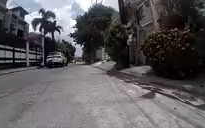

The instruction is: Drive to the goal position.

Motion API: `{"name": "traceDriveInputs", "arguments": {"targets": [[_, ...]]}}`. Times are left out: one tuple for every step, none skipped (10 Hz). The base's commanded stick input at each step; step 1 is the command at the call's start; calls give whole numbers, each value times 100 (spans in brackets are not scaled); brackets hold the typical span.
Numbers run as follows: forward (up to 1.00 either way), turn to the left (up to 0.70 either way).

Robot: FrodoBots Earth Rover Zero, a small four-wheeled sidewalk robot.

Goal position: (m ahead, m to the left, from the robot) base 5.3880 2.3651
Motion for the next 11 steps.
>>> {"name": "traceDriveInputs", "arguments": {"targets": [[100, 0], [100, 0], [100, 0], [100, 0], [100, 0], [100, 0], [100, 0], [100, 0], [100, 0], [100, 0], [100, 0]]}}
